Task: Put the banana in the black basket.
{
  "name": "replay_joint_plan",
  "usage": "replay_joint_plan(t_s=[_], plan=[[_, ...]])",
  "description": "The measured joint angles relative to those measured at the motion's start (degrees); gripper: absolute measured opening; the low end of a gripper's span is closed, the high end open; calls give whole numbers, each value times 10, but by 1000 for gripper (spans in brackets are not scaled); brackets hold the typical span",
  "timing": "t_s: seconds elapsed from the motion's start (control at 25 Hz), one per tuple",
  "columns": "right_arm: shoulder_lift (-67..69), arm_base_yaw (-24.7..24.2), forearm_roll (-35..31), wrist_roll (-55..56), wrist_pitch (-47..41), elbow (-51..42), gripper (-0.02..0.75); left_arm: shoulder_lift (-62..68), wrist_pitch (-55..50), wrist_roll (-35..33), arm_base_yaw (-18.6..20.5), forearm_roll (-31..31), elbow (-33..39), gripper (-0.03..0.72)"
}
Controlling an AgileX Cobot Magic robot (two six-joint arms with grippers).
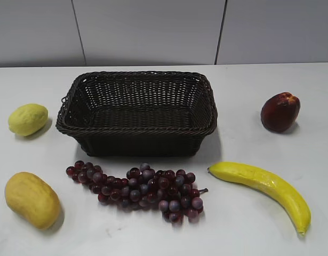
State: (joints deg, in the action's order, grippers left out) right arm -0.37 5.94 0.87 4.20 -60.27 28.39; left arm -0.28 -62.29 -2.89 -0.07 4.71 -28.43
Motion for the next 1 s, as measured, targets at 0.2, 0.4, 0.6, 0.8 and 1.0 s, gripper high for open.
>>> replay_joint_plan(t_s=[0.2,0.4,0.6,0.8,1.0], plan=[[0,0,0,0,0,0,572,0,0,0,0,0,0,202],[0,0,0,0,0,0,572,0,0,0,0,0,0,202],[19,0,0,0,17,13,572,0,0,0,0,0,0,202],[110,0,0,0,72,32,572,0,0,0,0,0,0,202],[233,0,-4,0,124,35,572,0,0,0,0,0,0,202]])
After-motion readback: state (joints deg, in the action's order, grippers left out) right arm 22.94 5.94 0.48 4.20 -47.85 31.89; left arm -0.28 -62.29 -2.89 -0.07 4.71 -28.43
